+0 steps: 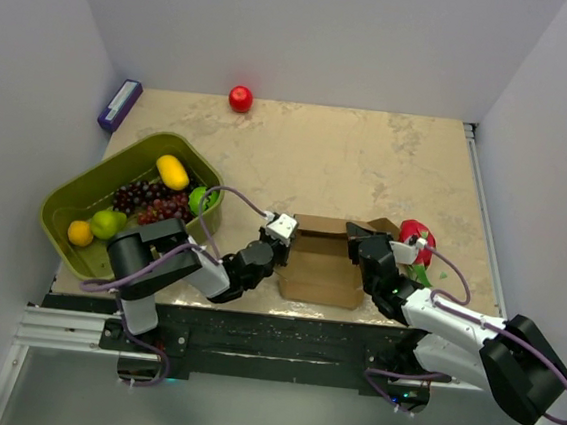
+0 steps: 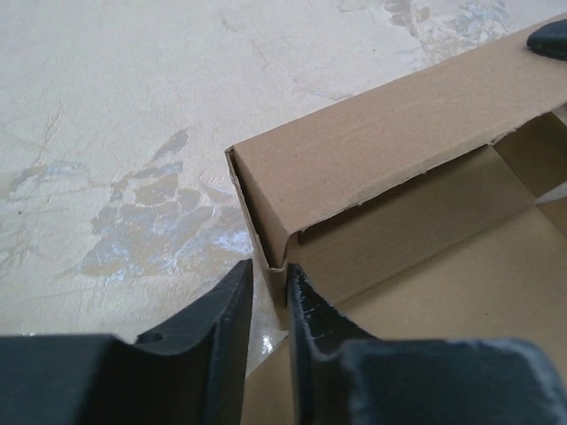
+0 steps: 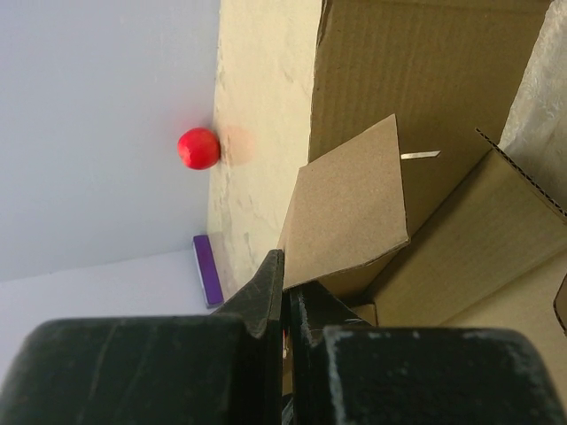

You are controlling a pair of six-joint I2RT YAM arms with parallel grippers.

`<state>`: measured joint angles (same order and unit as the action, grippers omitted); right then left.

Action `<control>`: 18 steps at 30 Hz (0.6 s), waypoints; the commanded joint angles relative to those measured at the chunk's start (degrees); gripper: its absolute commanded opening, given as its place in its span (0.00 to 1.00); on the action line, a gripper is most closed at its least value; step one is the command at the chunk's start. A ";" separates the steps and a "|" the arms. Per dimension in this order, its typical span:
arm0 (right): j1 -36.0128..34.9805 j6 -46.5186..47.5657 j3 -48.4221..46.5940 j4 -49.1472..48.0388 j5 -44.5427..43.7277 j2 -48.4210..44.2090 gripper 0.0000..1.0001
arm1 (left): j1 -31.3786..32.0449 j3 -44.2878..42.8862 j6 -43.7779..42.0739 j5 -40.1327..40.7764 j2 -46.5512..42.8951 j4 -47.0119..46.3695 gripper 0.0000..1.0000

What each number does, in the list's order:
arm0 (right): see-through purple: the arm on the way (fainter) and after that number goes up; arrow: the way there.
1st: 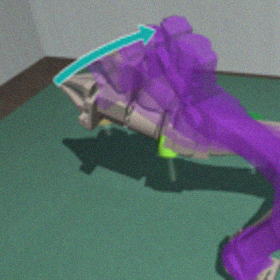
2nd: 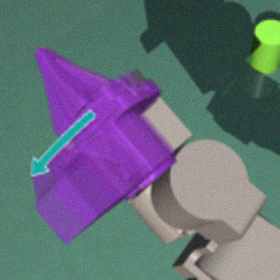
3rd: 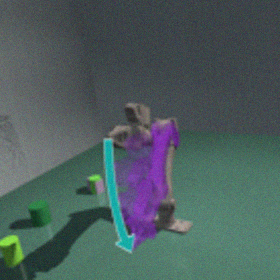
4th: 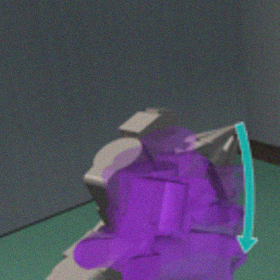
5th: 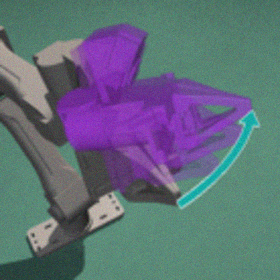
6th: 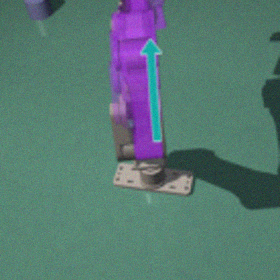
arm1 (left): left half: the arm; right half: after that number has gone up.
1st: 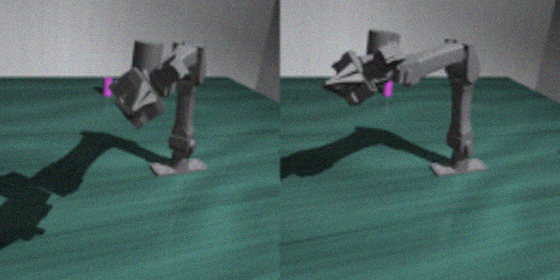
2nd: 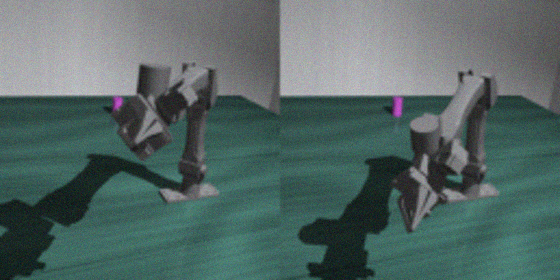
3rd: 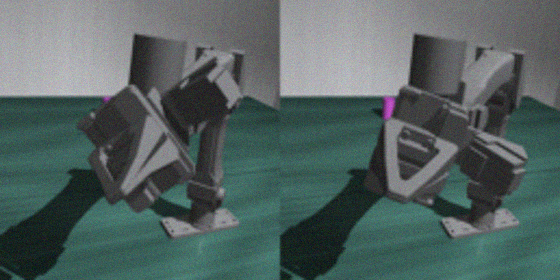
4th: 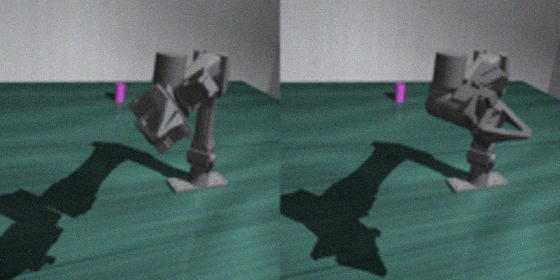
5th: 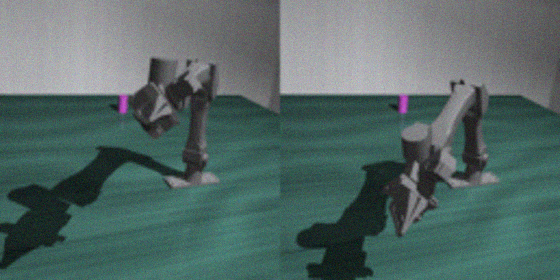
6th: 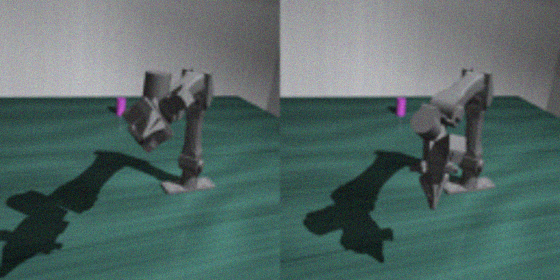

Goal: Fold the paper box

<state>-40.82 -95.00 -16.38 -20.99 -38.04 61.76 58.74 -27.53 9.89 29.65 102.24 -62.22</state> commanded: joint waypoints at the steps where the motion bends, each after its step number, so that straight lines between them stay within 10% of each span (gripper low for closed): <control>1: -0.23 0.52 -0.32 3.50 -3.27 -0.40 0.00 | 1.37 -2.35 -0.05 10.59 1.91 -5.55 0.20; 13: -0.14 3.85 -1.98 11.21 -3.97 -5.94 0.00 | 2.52 -3.76 -2.15 20.01 0.96 1.29 0.00; 18: -0.14 11.65 -4.18 20.53 -2.83 -12.69 0.24 | 1.56 -5.25 1.61 14.84 -3.88 14.47 0.00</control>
<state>-41.19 -92.36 -17.74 -11.44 -37.45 54.33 62.30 -31.38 10.04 41.71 103.31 -57.98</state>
